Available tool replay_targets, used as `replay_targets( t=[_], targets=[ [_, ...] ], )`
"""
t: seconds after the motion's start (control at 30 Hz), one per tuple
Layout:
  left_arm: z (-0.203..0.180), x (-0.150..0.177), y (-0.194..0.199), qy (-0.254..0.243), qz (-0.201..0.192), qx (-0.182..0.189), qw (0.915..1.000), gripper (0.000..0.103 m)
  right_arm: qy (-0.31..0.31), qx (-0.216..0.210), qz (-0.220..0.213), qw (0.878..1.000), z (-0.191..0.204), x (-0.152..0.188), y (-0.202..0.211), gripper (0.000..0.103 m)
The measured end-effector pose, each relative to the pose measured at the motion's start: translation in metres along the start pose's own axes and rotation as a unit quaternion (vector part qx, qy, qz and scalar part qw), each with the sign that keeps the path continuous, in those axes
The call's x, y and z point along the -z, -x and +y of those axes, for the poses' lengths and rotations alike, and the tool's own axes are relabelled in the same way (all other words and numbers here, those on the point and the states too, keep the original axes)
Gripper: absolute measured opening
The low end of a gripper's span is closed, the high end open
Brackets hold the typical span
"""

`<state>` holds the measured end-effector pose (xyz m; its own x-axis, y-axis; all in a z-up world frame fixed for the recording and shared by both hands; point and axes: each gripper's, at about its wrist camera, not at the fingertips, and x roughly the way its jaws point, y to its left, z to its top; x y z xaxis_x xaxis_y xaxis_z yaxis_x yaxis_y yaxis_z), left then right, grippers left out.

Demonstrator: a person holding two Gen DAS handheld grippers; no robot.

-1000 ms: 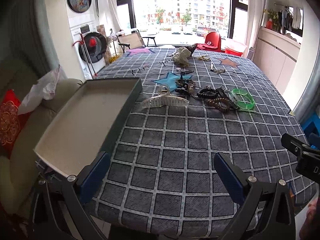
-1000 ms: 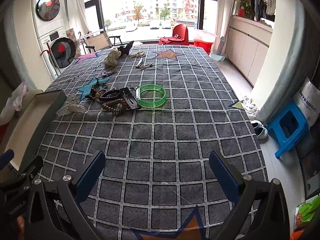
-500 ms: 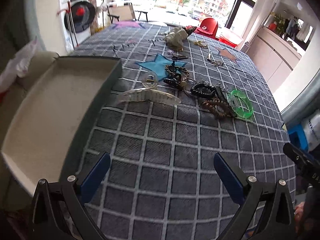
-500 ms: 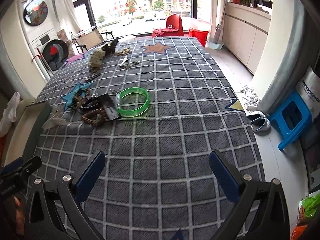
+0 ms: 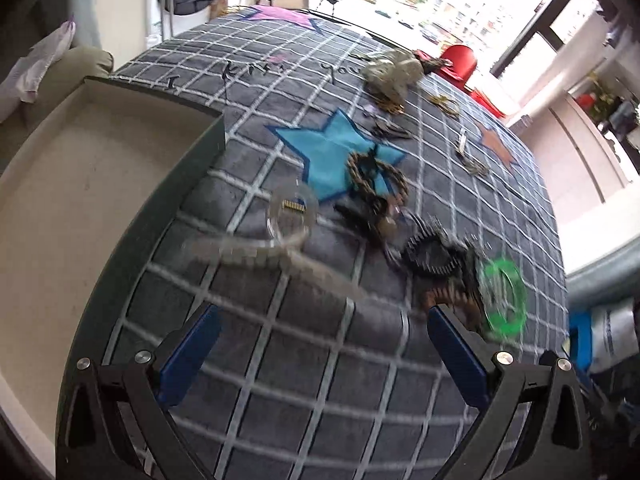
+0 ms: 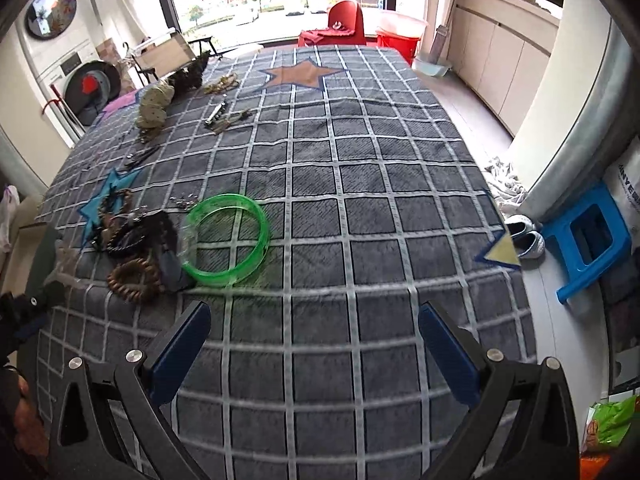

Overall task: Organize jewelry
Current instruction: 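Grasp the clear hair claw with the left tool while the right tool grasps the green bangle, then carry the hair claw and green bangle with both tools over the white box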

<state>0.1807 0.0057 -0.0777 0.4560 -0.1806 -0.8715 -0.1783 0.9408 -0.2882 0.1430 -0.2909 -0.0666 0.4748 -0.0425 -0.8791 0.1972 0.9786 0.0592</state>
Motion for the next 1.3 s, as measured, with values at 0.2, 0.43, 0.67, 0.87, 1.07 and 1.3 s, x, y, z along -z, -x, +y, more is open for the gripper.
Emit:
replay_targets(
  t=[0.2, 0.43, 0.67, 0.87, 1.07, 1.3],
  targets=[
    [-0.005, -0.013, -0.018, 0.018, -0.008, -0.04, 0.999, 0.098, -0.003, -0.012, 0.02, 1.0, 0.005, -0.016, -0.028, 0.103],
    [-0.011, -0.018, -0.032, 0.014, -0.015, -0.079, 0.9967, 0.093, 0.001, -0.01, 0.027, 1.0, 0.014, -0.031, -0.054, 0.103],
    [-0.013, -0.019, -0.029, -0.005, -0.026, -0.104, 0.9943, 0.045, 0.035, 0.02, 0.014, 0.999, 0.024, -0.031, -0.057, 0.092],
    [-0.012, -0.012, -0.024, -0.02, -0.026, -0.089, 0.9955, 0.015, 0.053, 0.011, 0.005, 0.999, 0.032, -0.028, -0.05, 0.071],
    [-0.016, 0.002, -0.017, -0.061, -0.032, -0.072, 0.9951, 0.011, 0.055, -0.009, 0.002, 0.998, 0.036, -0.026, -0.045, 0.012],
    [-0.018, 0.018, 0.002, -0.105, -0.053, -0.056, 0.9916, 0.011, 0.024, -0.061, 0.007, 0.998, 0.026, -0.014, -0.035, 0.007]
  ],
)
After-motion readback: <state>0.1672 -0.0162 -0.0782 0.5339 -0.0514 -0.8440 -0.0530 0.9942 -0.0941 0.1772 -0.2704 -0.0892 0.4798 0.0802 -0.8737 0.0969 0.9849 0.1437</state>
